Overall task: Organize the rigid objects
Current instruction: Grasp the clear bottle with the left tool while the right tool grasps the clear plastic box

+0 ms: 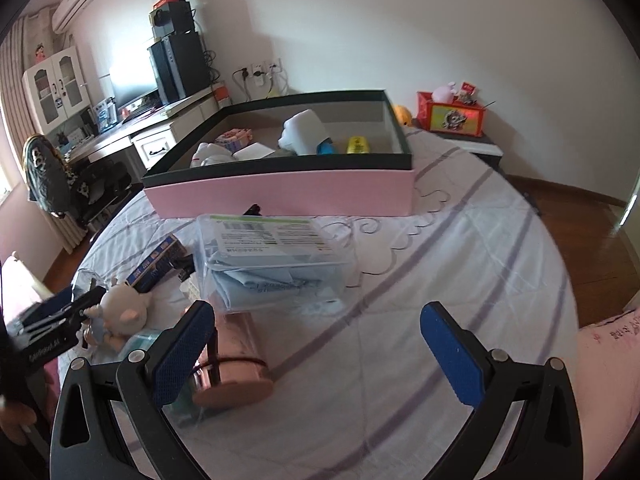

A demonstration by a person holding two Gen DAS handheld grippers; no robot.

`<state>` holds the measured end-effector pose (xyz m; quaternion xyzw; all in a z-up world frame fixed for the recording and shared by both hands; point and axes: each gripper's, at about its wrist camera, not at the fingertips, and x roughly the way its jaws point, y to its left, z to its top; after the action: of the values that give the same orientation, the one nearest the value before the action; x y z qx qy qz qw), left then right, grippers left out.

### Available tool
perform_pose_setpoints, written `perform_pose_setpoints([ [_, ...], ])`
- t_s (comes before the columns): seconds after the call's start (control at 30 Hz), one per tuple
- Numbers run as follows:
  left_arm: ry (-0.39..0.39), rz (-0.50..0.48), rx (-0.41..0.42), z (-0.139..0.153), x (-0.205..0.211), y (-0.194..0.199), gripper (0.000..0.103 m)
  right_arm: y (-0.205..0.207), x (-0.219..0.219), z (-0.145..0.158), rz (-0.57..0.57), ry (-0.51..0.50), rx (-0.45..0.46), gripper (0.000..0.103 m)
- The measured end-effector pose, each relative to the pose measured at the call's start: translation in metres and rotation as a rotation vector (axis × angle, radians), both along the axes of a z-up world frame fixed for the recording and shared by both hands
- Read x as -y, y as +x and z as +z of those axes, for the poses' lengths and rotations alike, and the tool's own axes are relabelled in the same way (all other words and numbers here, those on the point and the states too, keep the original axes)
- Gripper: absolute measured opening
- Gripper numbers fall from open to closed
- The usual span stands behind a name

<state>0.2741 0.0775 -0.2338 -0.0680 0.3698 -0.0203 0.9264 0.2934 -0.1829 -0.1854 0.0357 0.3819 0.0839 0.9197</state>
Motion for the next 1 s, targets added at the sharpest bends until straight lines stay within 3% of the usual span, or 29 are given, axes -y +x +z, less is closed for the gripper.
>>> perform_pose_setpoints([
  [0.17, -0.035, -0.018, -0.009, -0.002, -0.003, 0.007, 0.051, 0.006, -0.005, 0.002, 0.052, 0.071, 0.000, 0.103],
  [0.33, -0.034, -0.007, -0.012, -0.003, -0.002, 0.013, 0.047, 0.018, -0.010, 0.001, 0.072, 0.098, -0.007, 0.103],
  [0.37, -0.033, -0.002, -0.017, -0.002, -0.002, 0.015, 0.048, 0.025, -0.011, 0.000, 0.069, 0.104, -0.015, 0.103],
  [0.43, -0.034, 0.002, -0.037, -0.004, -0.003, 0.019, 0.067, 0.040, -0.009, -0.005, 0.060, 0.141, -0.051, 0.103],
  [0.5, -0.031, 0.007, -0.037, -0.005, -0.004, 0.019, 0.067, 0.050, -0.010, -0.010, 0.070, 0.165, -0.075, 0.103],
  [0.57, -0.033, 0.001, -0.034, -0.005, -0.004, 0.019, 0.063, 0.058, -0.011, -0.015, 0.077, 0.175, -0.091, 0.099],
  [0.63, -0.048, -0.024, -0.023, -0.004, -0.003, 0.019, 0.043, 0.061, -0.011, -0.018, 0.088, 0.189, -0.091, 0.099],
  [1.0, -0.030, -0.073, 0.006, 0.006, 0.008, 0.013, 0.036, 0.051, -0.009, -0.009, 0.133, 0.156, -0.031, 0.098],
])
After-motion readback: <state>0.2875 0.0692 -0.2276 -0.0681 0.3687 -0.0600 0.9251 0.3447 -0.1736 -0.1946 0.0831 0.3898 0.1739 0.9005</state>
